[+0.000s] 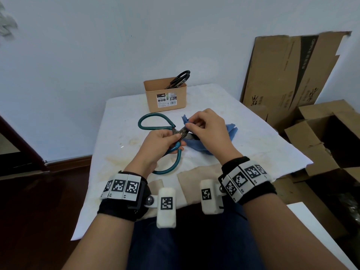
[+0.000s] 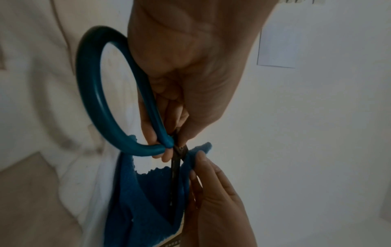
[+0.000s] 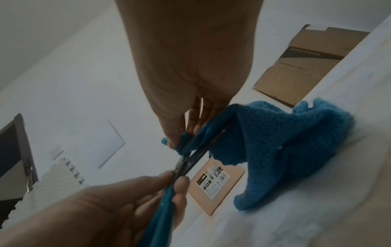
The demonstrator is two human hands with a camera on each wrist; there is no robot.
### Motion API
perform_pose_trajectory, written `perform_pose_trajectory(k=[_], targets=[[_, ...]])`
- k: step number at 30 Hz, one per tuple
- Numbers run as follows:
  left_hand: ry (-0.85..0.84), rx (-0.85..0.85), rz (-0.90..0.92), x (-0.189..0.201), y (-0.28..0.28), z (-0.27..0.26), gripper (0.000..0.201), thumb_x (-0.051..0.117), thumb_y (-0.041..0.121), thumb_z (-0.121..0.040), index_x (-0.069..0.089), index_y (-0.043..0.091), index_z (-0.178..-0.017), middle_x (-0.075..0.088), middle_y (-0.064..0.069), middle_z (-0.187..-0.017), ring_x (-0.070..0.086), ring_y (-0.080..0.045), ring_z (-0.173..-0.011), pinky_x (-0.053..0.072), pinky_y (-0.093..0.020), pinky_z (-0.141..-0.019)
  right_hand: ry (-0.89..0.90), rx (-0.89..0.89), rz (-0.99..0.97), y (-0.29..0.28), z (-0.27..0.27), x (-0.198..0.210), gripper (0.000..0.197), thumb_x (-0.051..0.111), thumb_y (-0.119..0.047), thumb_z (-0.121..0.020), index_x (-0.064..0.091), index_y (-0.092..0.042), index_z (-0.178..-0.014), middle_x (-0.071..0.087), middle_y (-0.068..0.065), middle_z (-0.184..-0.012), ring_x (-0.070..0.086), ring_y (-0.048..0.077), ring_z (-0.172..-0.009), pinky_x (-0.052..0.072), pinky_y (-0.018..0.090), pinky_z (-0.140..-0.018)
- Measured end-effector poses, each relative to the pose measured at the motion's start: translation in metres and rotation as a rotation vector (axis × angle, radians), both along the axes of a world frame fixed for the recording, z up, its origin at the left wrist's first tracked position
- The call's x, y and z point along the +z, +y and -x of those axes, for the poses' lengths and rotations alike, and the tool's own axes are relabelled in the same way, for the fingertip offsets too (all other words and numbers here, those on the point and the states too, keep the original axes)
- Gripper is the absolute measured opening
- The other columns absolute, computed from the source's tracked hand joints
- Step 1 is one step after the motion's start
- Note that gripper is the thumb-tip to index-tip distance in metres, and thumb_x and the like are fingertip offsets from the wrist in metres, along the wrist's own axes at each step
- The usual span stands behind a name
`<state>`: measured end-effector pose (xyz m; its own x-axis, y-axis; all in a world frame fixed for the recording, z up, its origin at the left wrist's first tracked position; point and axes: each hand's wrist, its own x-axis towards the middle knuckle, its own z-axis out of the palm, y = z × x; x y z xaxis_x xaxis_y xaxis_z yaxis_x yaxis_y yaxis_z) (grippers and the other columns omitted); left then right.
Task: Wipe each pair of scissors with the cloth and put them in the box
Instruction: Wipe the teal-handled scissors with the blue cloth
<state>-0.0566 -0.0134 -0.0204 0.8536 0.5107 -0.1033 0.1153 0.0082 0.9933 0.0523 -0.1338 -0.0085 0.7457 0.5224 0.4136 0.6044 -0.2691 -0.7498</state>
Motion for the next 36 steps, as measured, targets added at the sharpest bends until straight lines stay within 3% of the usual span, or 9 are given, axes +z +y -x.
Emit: perform_pose_trajectory(k=[2,9,11,15,19,23,26,30,36], targets=[[-0.004,-0.001,0.006,0.0,-0.001,0.0,0.016,0.06,0.01,-0.098,0.07,-0.001,-0.104,0.077,-0.011,-0.084,0.073,-0.014,-0.071,0.055,-0.019,-0.063,-0.003,-0.013,0.032,0.001,0.0,-0.001,0.008,0.073,-0.02,-0.083,0.071,-0.013,-0.085,0.054,0.001,-0.092,0.054,0.004,-0.071,0.046,0.018,-0.074],[-0.003,0.013,-0.014,-0.004,0.0,0.0,0.018,0.061,0.011,-0.097,0.07,-0.003,-0.106,0.077,-0.011,-0.085,0.073,-0.017,-0.074,0.057,-0.022,-0.066,0.035,-0.021,0.069,-0.001,-0.001,-0.001,0.01,0.07,-0.025,-0.087,0.071,-0.014,-0.086,0.053,-0.001,-0.094,0.052,0.0,-0.069,0.038,0.002,-0.067],[-0.015,0.001,-0.019,-0.003,-0.002,0.0,0.018,0.061,0.01,-0.097,0.069,-0.004,-0.105,0.077,-0.013,-0.086,0.073,-0.018,-0.074,0.058,-0.023,-0.068,0.046,-0.087,0.035,0.001,-0.002,-0.005,0.011,0.071,-0.025,-0.085,0.064,-0.016,-0.084,0.058,0.002,-0.095,0.054,0.001,-0.07,0.043,0.009,-0.067],[-0.03,-0.012,-0.046,0.0,-0.003,-0.002,0.016,0.061,0.01,-0.098,0.069,-0.001,-0.105,0.077,-0.014,-0.088,0.073,-0.018,-0.075,0.059,-0.024,-0.07,0.081,-0.232,0.031,-0.002,-0.004,-0.009,0.038,0.074,-0.043,-0.079,0.05,-0.016,-0.089,0.057,-0.002,-0.09,0.058,0.016,-0.087,0.049,0.039,-0.083],[-0.037,-0.024,-0.057,0.001,-0.002,-0.004,0.015,0.061,0.011,-0.098,0.07,0.001,-0.104,0.077,-0.014,-0.089,0.073,-0.021,-0.079,0.061,-0.03,-0.08,0.135,-0.205,0.107,-0.004,-0.006,-0.003,0.044,0.072,-0.055,-0.075,0.054,-0.017,-0.082,0.065,-0.001,-0.086,0.063,0.019,-0.089,0.05,0.046,-0.086],[-0.055,-0.03,-0.065,0.003,-0.005,-0.004,0.016,0.061,0.011,-0.098,0.07,0.0,-0.104,0.077,-0.013,-0.088,0.074,-0.021,-0.079,0.061,-0.027,-0.075,0.197,-0.178,0.08,-0.005,-0.006,0.005,0.035,0.075,-0.046,-0.078,0.054,-0.019,-0.077,0.065,-0.003,-0.079,0.062,0.015,-0.084,0.05,0.042,-0.086],[-0.064,-0.032,-0.074,0.004,-0.006,-0.004,0.014,0.061,0.011,-0.097,0.07,0.001,-0.099,0.077,-0.011,-0.085,0.073,-0.02,-0.077,0.058,-0.024,-0.07,0.222,-0.186,0.014,-0.006,-0.006,0.009,0.03,0.074,-0.039,-0.082,0.056,-0.015,-0.088,0.056,-0.012,-0.075,0.057,0.011,-0.08,0.05,0.033,-0.084],[-0.068,-0.037,-0.066,0.006,-0.006,-0.004,0.012,0.061,0.011,-0.097,0.07,0.004,-0.094,0.077,-0.011,-0.085,0.073,-0.021,-0.077,0.058,-0.026,-0.07,0.234,-0.188,-0.014,-0.005,-0.007,0.006,0.027,0.069,-0.035,-0.087,0.056,-0.012,-0.093,0.053,-0.011,-0.075,0.05,0.004,-0.071,0.046,0.028,-0.077],[-0.089,-0.037,-0.07,0.009,-0.01,-0.005,0.012,0.062,0.011,-0.097,0.07,0.006,-0.091,0.077,-0.01,-0.083,0.073,-0.021,-0.078,0.061,-0.029,-0.076,0.22,-0.191,-0.045,-0.003,-0.009,0.007,0.025,0.058,-0.033,-0.095,0.055,-0.009,-0.091,0.057,0.0,-0.082,0.052,0.015,-0.08,0.034,0.027,-0.067]])
